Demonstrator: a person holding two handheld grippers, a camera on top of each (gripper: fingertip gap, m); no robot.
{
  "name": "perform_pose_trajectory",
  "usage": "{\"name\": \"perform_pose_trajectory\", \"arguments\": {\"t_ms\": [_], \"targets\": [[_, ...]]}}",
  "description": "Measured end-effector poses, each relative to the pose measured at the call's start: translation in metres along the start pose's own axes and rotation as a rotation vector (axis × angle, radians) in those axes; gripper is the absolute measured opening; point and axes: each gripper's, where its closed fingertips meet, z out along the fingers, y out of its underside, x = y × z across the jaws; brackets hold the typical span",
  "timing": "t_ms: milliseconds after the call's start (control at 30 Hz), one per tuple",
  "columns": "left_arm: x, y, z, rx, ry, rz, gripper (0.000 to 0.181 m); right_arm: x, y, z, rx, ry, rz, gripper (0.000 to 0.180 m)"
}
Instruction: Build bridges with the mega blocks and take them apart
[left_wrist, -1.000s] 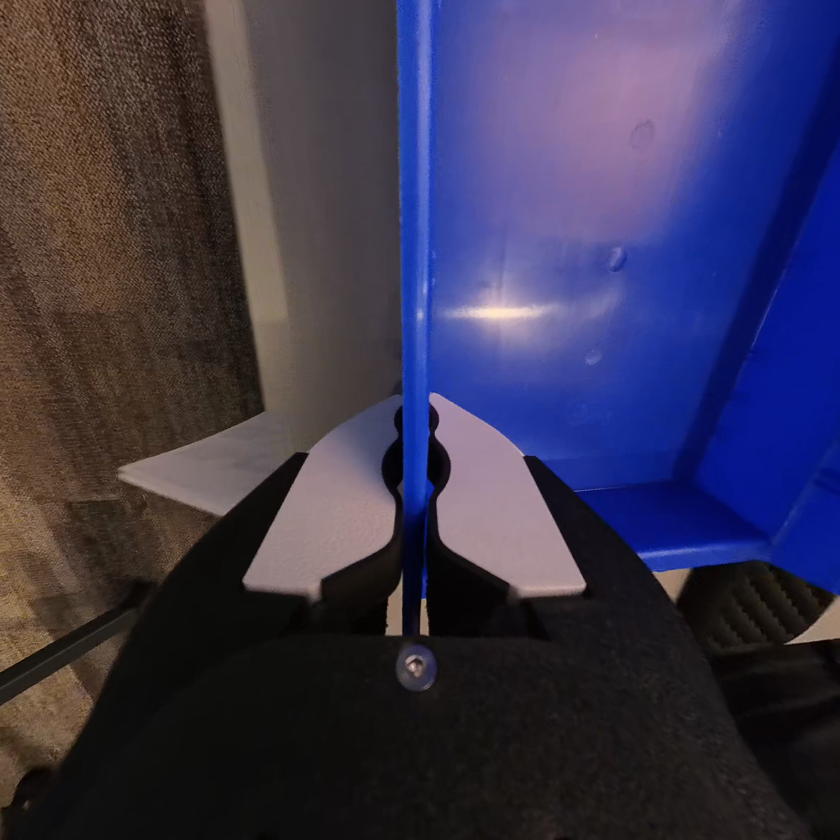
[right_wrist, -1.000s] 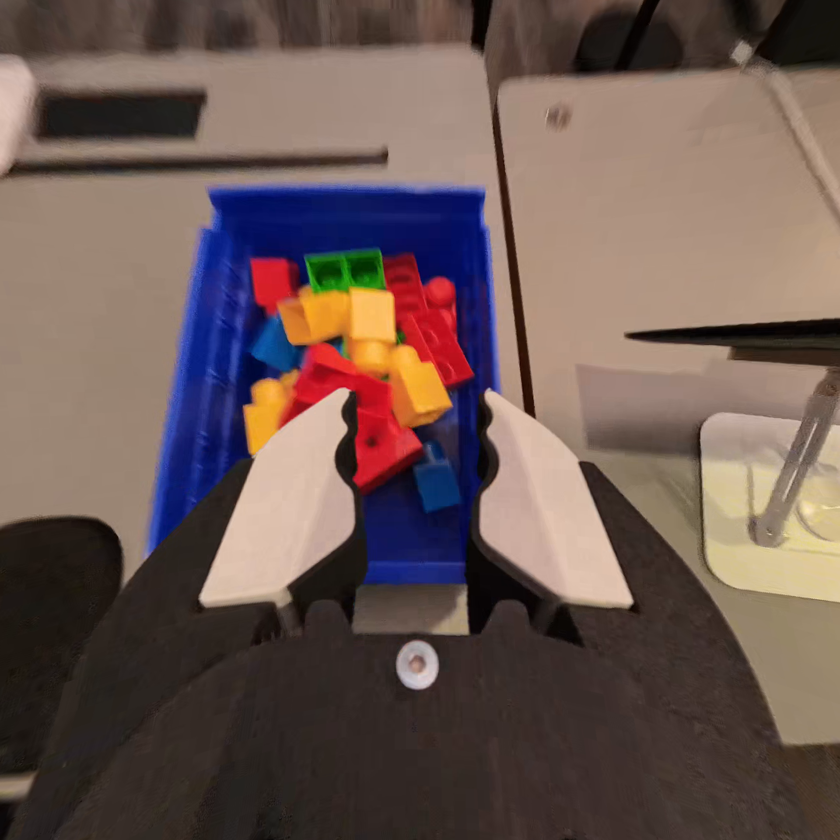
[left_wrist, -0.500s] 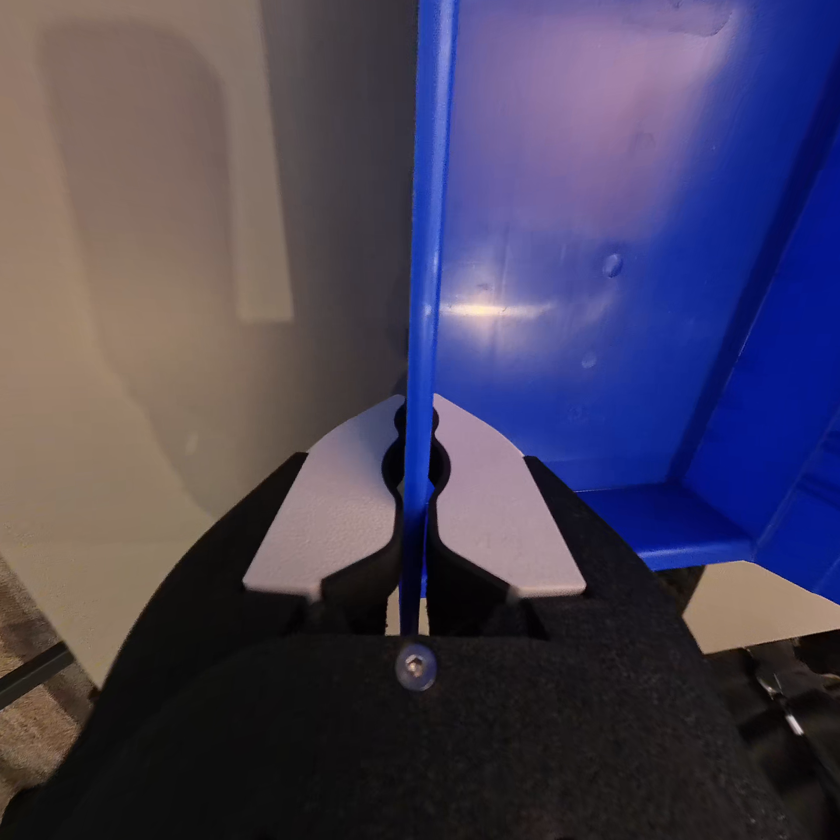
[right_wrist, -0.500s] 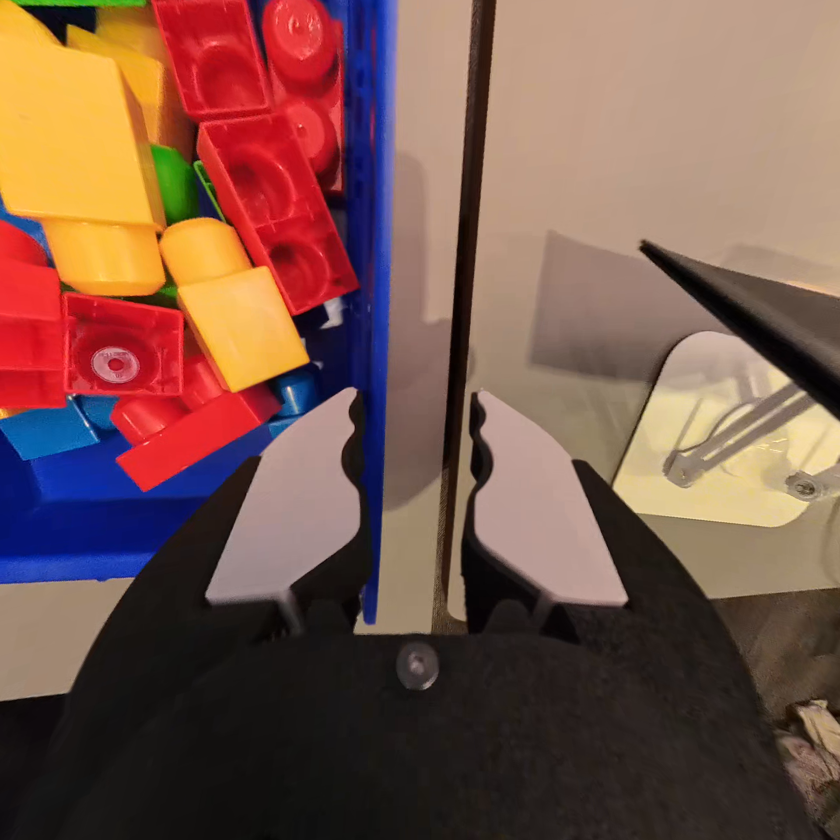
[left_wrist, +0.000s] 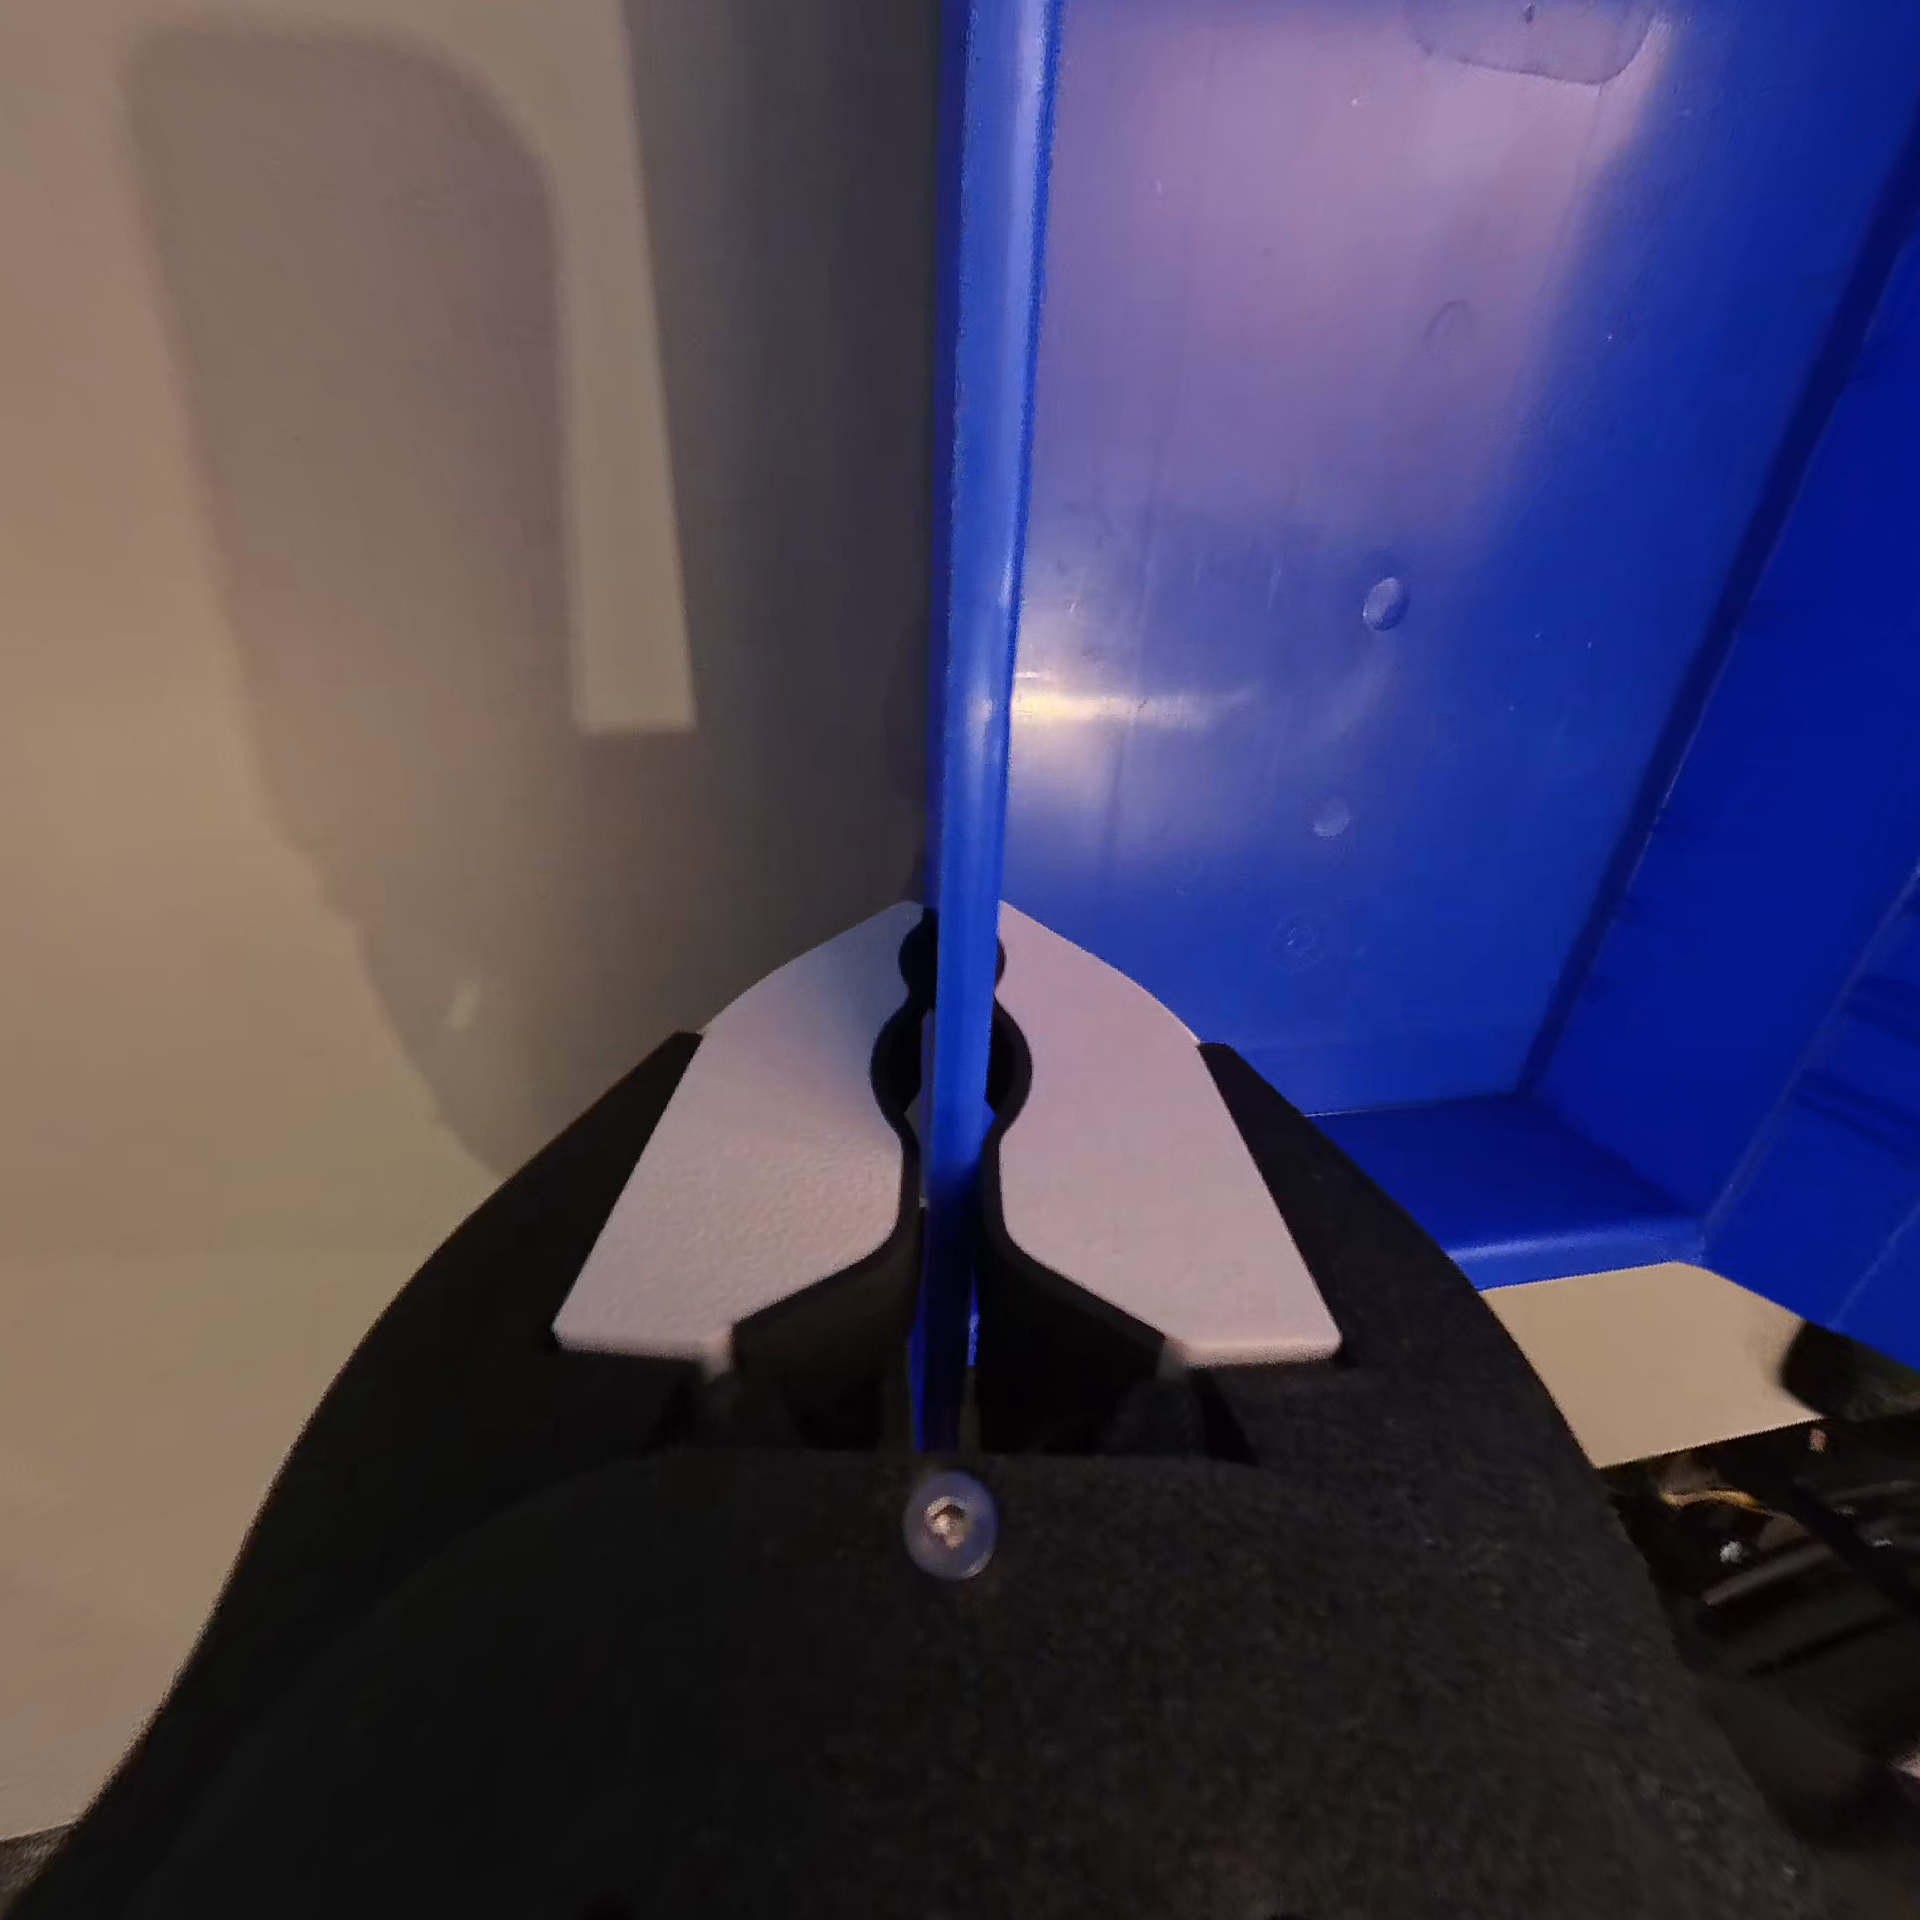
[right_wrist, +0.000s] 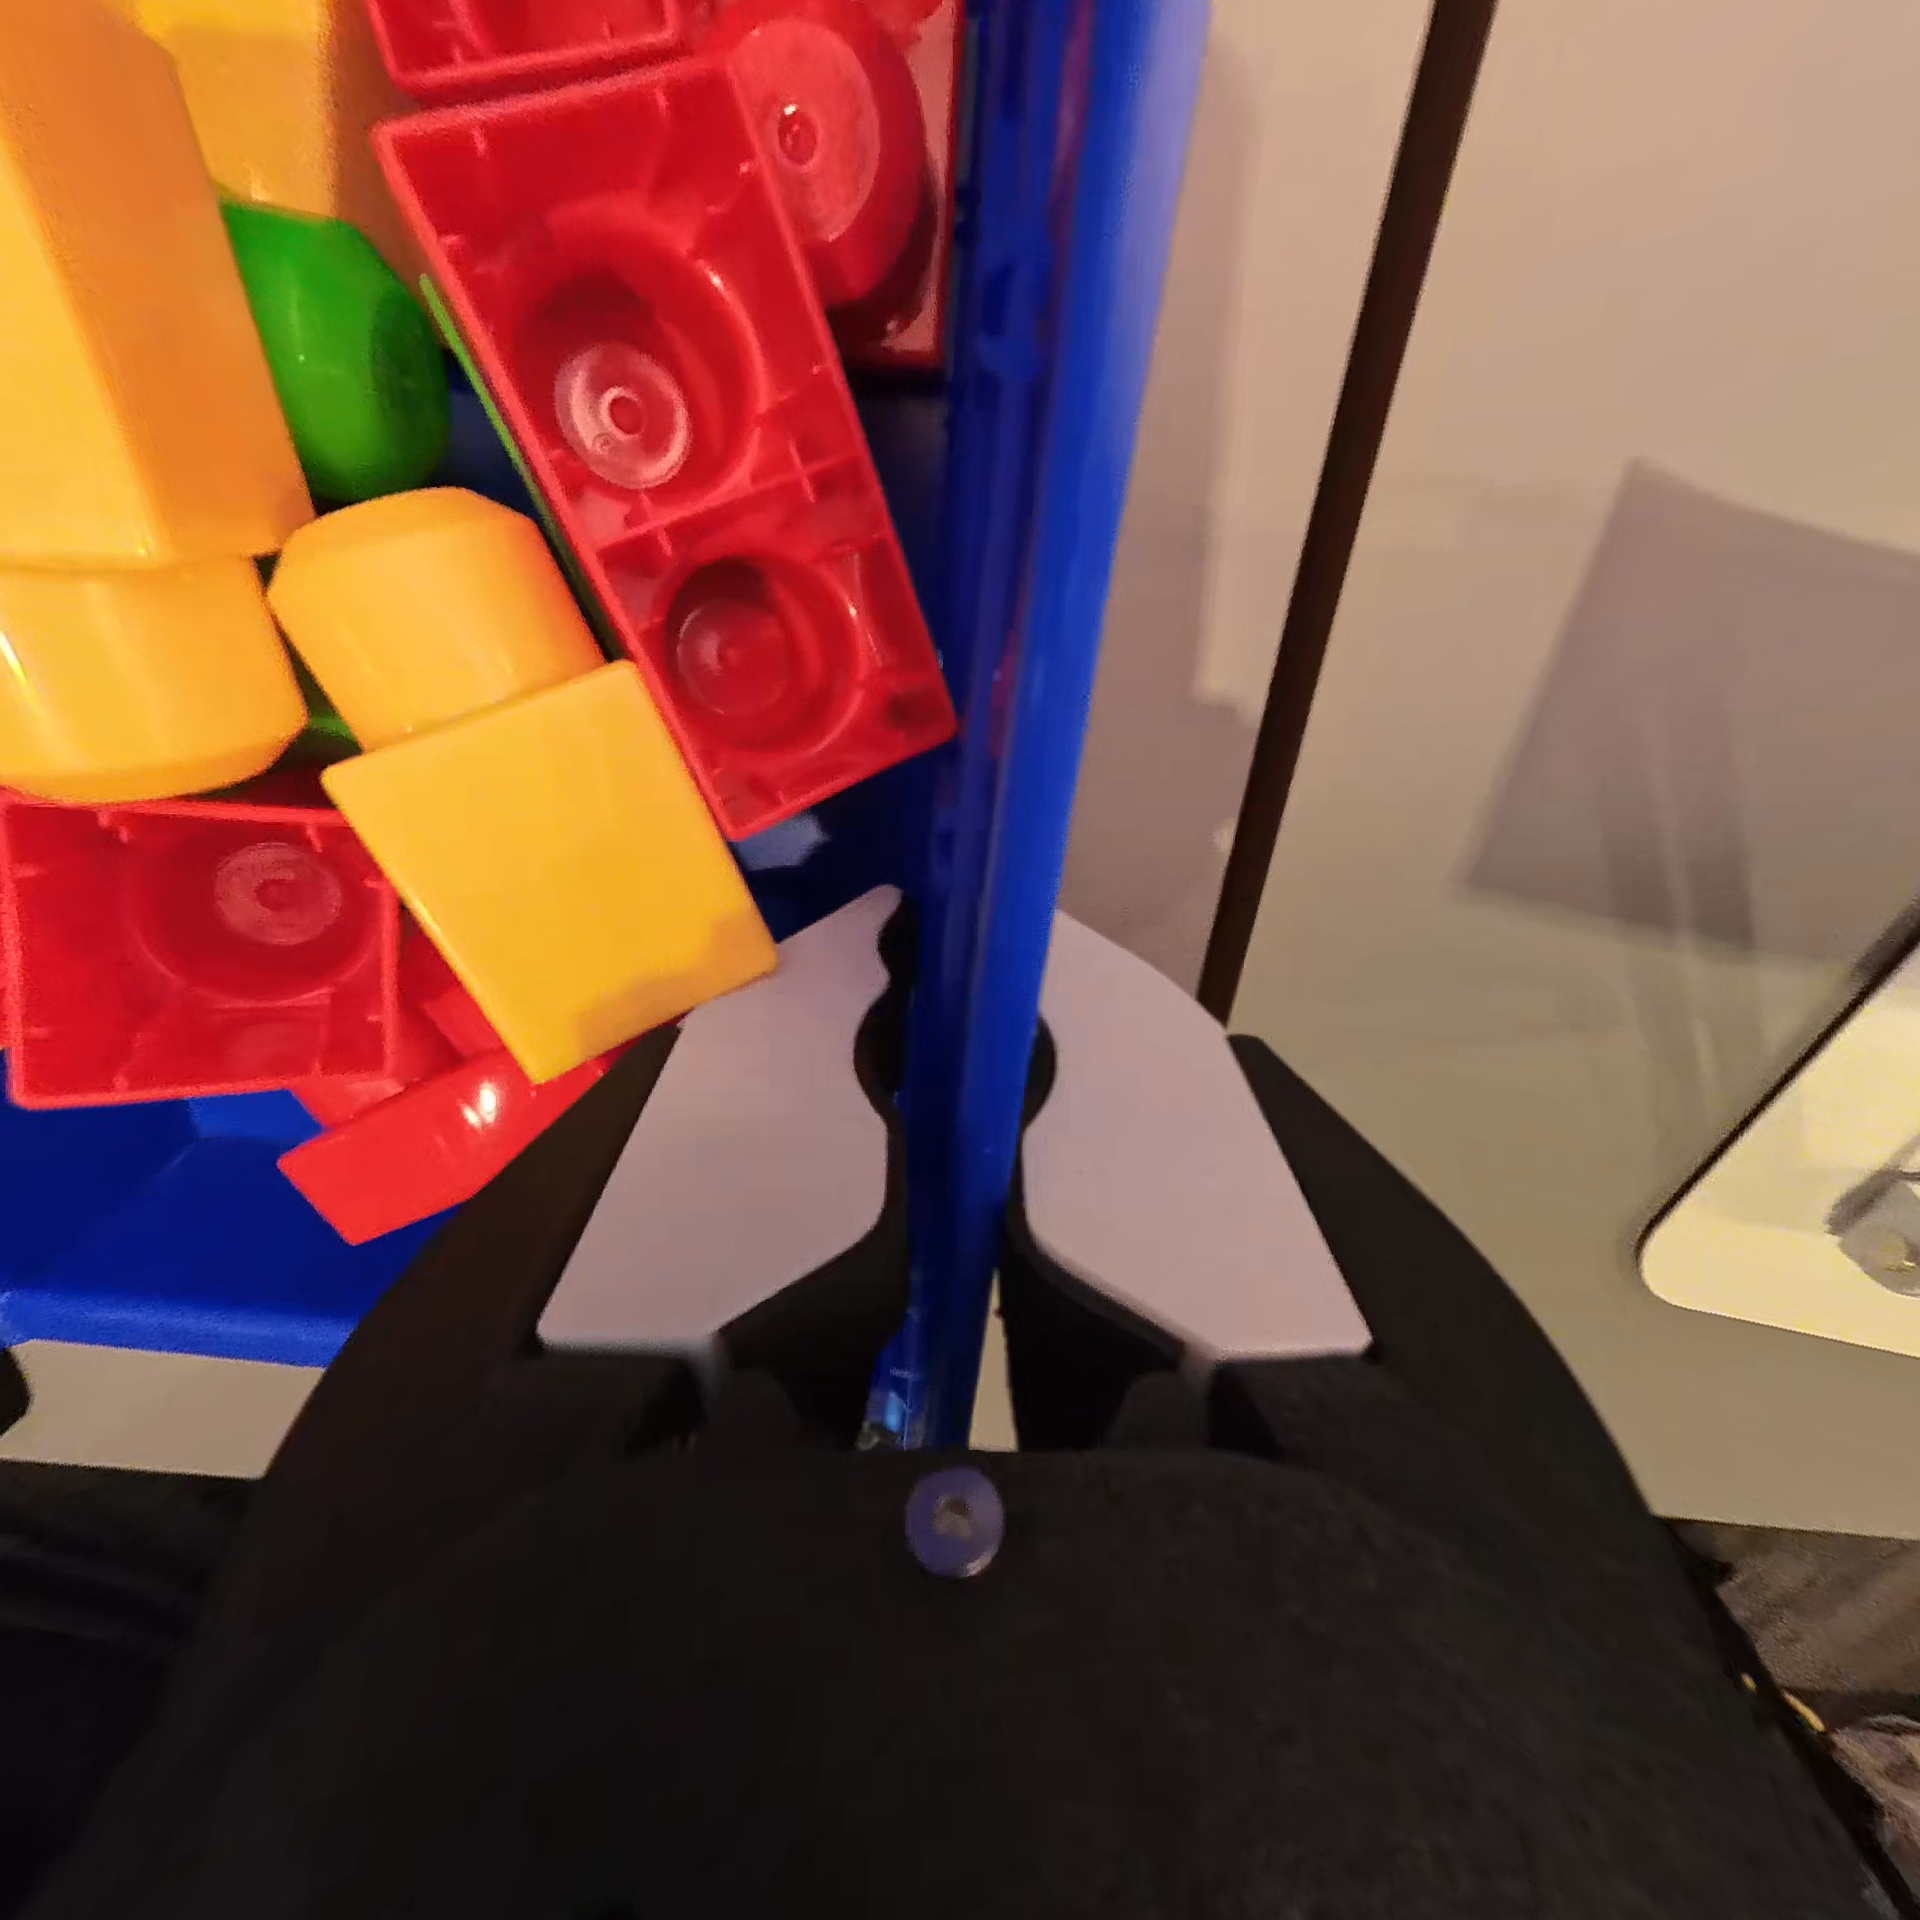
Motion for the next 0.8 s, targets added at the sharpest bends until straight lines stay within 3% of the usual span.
{"name": "perform_pose_trajectory", "arguments": {"t_ms": [133,400,633,800], "targets": [[0.057,0.002,0.01,0.001,0.044,-0.015,0.01,-0.009,0.002,0.0,0.0,-0.111,0.08,0.004],[0.169,0.01,0.022,-0.062,0.239,-0.005,0.024,-0.01,0.007,-0.001,-0.001,-0.104,0.055,0.004],[0.176,0.001,0.001,-0.004,0.503,-0.048,0.033,-0.009,0.008,-0.001,0.011,-0.112,0.056,0.004],[0.166,0.003,-0.049,0.116,0.844,-0.001,0.009,-0.009,0.008,-0.001,0.01,-0.105,0.074,0.003]]}}
